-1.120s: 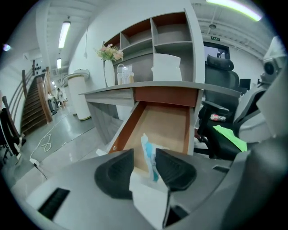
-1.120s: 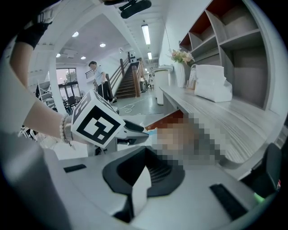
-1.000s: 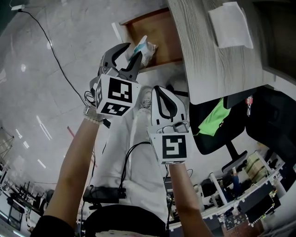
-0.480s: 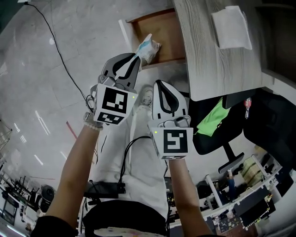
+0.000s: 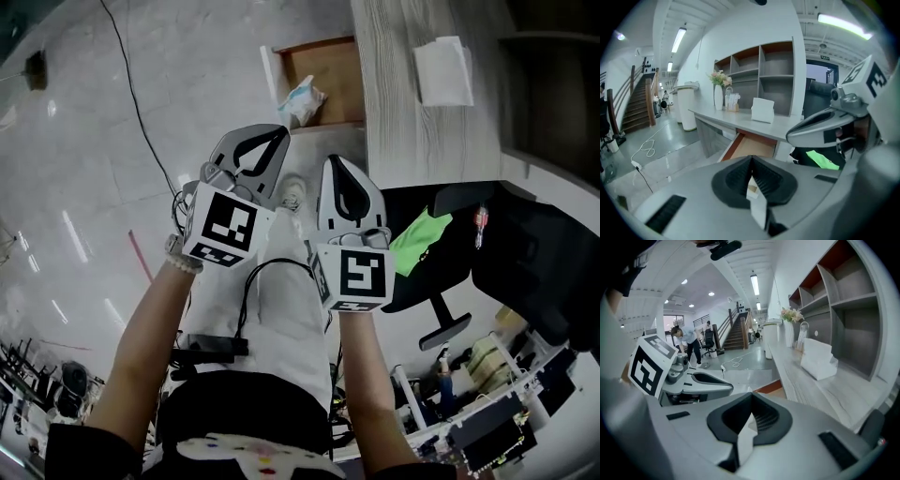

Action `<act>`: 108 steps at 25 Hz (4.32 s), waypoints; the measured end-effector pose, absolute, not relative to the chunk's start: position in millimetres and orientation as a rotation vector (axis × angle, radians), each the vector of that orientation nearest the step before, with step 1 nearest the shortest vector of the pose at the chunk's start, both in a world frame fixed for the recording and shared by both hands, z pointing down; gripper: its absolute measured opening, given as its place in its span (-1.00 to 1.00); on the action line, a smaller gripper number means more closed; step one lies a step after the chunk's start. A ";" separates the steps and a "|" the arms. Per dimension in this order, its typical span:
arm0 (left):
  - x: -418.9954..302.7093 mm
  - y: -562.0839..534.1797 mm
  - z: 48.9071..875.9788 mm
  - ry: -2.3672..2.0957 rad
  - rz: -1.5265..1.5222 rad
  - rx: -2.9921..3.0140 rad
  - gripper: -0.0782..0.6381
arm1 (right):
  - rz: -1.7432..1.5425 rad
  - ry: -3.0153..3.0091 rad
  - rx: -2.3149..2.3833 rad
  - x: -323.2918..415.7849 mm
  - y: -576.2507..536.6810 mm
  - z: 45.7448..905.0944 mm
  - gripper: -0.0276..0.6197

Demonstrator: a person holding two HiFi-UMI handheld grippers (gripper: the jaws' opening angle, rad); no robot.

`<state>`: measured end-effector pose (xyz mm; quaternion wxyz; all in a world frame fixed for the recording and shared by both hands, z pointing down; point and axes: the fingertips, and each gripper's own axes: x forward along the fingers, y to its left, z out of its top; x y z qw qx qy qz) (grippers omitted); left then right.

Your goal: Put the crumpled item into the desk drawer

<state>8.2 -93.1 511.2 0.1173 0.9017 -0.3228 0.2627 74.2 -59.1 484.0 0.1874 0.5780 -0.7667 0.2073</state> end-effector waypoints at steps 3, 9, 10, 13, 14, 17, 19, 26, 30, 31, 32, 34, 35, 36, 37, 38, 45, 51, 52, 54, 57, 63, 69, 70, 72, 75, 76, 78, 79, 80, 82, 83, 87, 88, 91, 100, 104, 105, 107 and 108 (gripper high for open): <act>7.7 -89.2 484.3 -0.945 0.763 2.663 -0.75 | 0.530 -2.187 1.621 77.3 -61.5 454.9 -0.90; 1.4 -91.4 426.1 -0.995 0.675 2.684 -0.75 | 0.393 -2.217 1.582 78.1 -65.0 406.8 -0.90; -1.0 -91.0 416.7 -1.007 0.663 2.683 -0.75 | 0.389 -2.222 1.584 78.0 -64.2 400.0 -0.90; -8.5 -88.9 390.1 -1.041 0.632 2.684 -0.75 | 0.382 -2.247 1.593 76.1 -60.7 378.6 -0.90; -10.4 -89.1 382.0 -1.051 0.622 2.687 -0.75 | 0.371 -2.252 1.595 76.3 -60.5 371.7 -0.90; -14.6 -89.0 359.0 -1.073 0.595 2.699 -0.75 | 0.325 -2.254 1.601 78.4 -60.3 350.9 -0.90; -15.9 -86.8 345.1 -1.076 0.582 2.712 -0.75 | 0.299 -2.257 1.605 79.2 -59.5 337.9 -0.90; -19.1 -81.4 305.9 -1.077 0.541 2.767 -0.75 | 0.230 -2.267 1.639 86.5 -58.6 302.0 -0.90; -24.3 -81.0 290.3 -1.106 0.517 2.782 -0.75 | 0.216 -2.301 1.648 81.6 -56.1 282.5 -0.90; -24.8 -80.5 286.3 -1.108 0.507 2.785 -0.75 | 0.214 -2.306 1.644 79.7 -55.2 278.4 -0.90; -25.0 -79.8 282.5 -1.109 0.500 2.790 -0.75 | 0.211 -2.310 1.641 78.2 -54.3 275.4 -0.90; -24.5 -78.8 275.7 -1.108 0.491 2.806 -0.75 | 0.208 -2.316 1.638 76.2 -53.2 271.0 -0.90; -24.3 -78.2 272.6 -1.108 0.487 2.813 -0.75 | 0.204 -2.320 1.638 75.3 -52.7 268.6 -0.90; -24.5 -77.3 269.9 -1.108 0.485 2.818 -0.75 | 0.200 -2.325 1.638 74.4 -52.1 265.9 -0.90; -25.0 -76.0 267.4 -1.109 0.484 2.822 -0.75 | 0.196 -2.331 1.637 73.2 -51.1 263.1 -0.90; -25.6 -74.7 264.9 -1.111 0.482 2.825 -0.75 | 0.191 -2.336 1.636 72.0 -50.1 260.3 -0.90; -31.6 -70.2 251.6 -1.117 0.452 2.828 -0.75 | 0.169 -2.302 1.625 74.9 -46.6 253.4 -0.90; -40.0 -71.5 245.5 -1.142 0.428 2.820 -0.75 | 0.145 -2.332 1.642 74.6 -47.9 247.8 -0.90; -41.3 -71.7 244.5 -1.146 0.423 2.817 -0.75 | 0.144 -2.334 1.646 75.2 -47.4 248.2 -0.90; -43.5 -72.1 242.6 -1.151 0.415 2.816 -0.75 | 0.154 -2.337 1.644 73.8 -46.7 247.2 -0.90; -45.3 -72.0 240.8 -1.150 0.408 2.815 -0.75 | 0.159 -2.333 1.637 71.4 -46.0 244.0 -0.90; -46.4 -71.5 243.4 -1.145 0.408 2.810 -0.75 | 0.150 -2.310 1.635 72.4 -45.5 246.2 -0.90; -44.2 -74.2 240.6 -1.134 0.403 2.829 -0.75 | 0.152 -2.329 1.616 64.9 -47.7 243.8 -0.90; -43.7 -75.1 238.7 -1.134 0.398 2.836 -0.75 | 0.151 -2.336 1.615 63.3 -48.3 242.3 -0.90; -43.2 -76.0 237.7 -1.132 0.398 2.840 -0.75 | 0.150 -2.342 1.618 61.9 -48.8 240.2 -0.90; -43.8 -75.7 240.3 -1.130 0.409 2.829 -0.75 | 0.145 -2.343 1.615 60.7 -48.9 239.5 -0.90; -43.8 -75.5 240.6 -1.130 0.406 2.826 -0.75 | 0.145 -2.344 1.614 60.3 -48.9 239.7 -0.90; -43.0 -75.0 240.1 -1.125 0.397 2.822 -0.75 | 0.143 -2.345 1.613 59.8 -48.5 239.4 -0.90; -42.3 -74.7 239.2 -1.122 0.391 2.822 -0.75 | 0.140 -2.345 1.611 59.8 -48.2 238.9 -0.90; -41.5 -74.7 238.1 -1.121 0.387 2.823 -0.75 | 0.137 -2.345 1.609 59.8 -48.1 238.5 -0.90; -40.3 -74.8 236.7 -1.120 0.384 2.827 -0.75 | 0.134 -2.345 1.608 60.0 -48.4 237.7 -0.90; -40.0 -74.7 236.7 -1.119 0.386 2.829 -0.75 | 0.133 -2.345 1.608 60.0 -48.4 237.6 -0.90; -40.8 -73.2 238.3 -1.117 0.395 2.832 -0.75 | 0.125 -2.349 1.608 58.4 -48.2 237.4 -0.90; -40.8 -73.1 238.7 -1.117 0.395 2.831 -0.75 | 0.124 -2.349 1.608 58.3 -48.4 237.3 -0.90; -39.7 -72.2 239.7 -1.113 0.392 2.831 -0.75 | 0.124 -2.347 1.610 58.8 -47.9 237.2 -0.90; -36.5 -68.8 241.7 -1.094 0.397 2.838 -0.75 | 0.113 -2.330 1.604 61.2 -47.5 239.9 -0.90; -35.7 -67.5 241.3 -1.095 0.393 2.836 -0.75 | 0.117 -2.333 1.604 60.3 -47.0 240.0 -0.90; -35.3 -67.4 241.1 -1.095 0.391 2.836 -0.75 | 0.116 -2.333 1.602 60.1 -46.8 240.1 -0.90; -34.4 -67.0 241.3 -1.095 0.387 2.836 -0.75 | 0.115 -2.334 1.601 59.9 -46.1 240.3 -0.90; -34.1 -66.6 241.6 -1.094 0.388 2.836 -0.75 | 0.115 -2.335 1.601 59.9 -45.6 240.5 -0.90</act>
